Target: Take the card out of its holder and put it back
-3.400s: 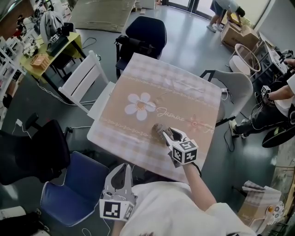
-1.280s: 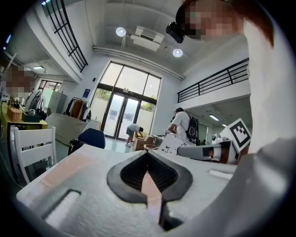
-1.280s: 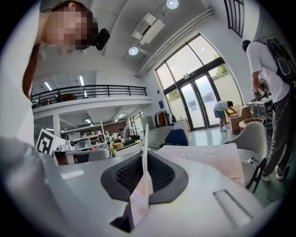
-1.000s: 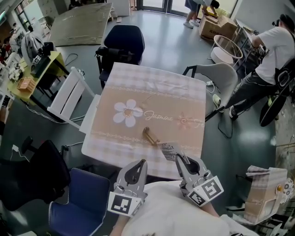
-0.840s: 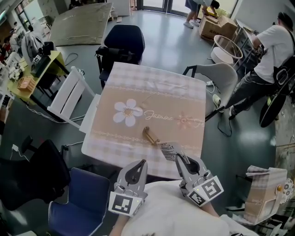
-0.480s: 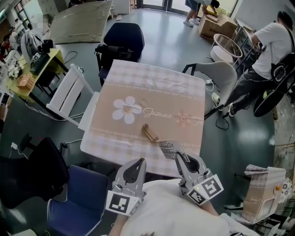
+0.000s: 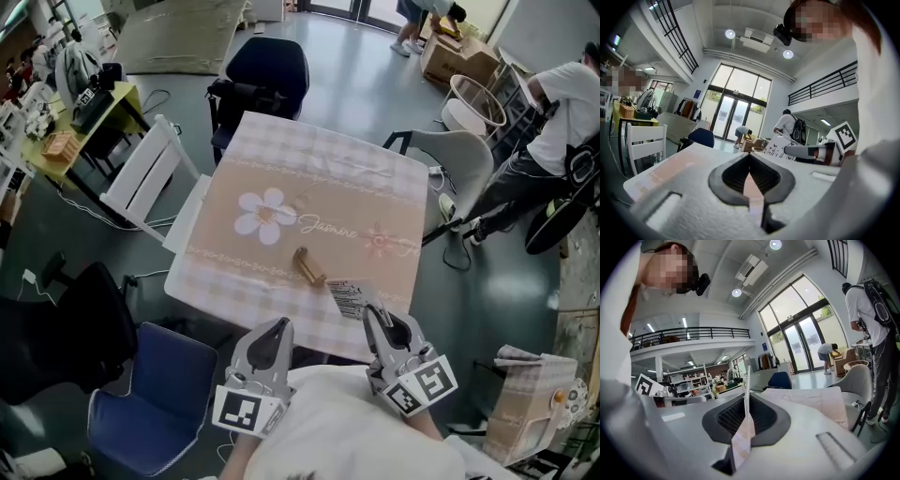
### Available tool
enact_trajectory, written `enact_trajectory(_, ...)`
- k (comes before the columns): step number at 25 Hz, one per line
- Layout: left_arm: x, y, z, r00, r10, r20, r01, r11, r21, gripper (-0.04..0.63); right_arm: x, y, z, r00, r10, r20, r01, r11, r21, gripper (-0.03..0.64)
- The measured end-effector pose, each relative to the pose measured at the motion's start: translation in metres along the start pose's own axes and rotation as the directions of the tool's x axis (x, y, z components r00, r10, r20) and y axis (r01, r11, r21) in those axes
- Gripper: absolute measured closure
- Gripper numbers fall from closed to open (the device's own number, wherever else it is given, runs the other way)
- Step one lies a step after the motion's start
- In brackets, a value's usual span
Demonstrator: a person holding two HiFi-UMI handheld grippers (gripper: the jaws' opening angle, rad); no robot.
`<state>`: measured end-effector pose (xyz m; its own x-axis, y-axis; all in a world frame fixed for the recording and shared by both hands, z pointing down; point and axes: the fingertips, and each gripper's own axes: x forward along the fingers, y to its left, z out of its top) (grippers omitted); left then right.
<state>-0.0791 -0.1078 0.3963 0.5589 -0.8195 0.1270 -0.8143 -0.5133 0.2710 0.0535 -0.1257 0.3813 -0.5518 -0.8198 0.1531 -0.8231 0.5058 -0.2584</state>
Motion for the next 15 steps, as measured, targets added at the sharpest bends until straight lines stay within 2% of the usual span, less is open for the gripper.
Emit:
enact_trajectory(10, 0.007, 0.005, 0.006, 1.0, 0.006, -0.001, -0.006, 1.0, 0.005, 0.595, 0.017, -0.011, 0.023, 0.999, -0.006, 0.037, 0.006, 1.0, -0.001, 0.603)
enact_trajectory(15, 0.008, 0.01, 0.007, 1.0, 0.013, 0.0, -0.013, 1.0, -0.002, 0.595, 0.034, -0.017, 0.021, 1.0, -0.007, 0.022, 0.007, 1.0, -0.001, 0.603)
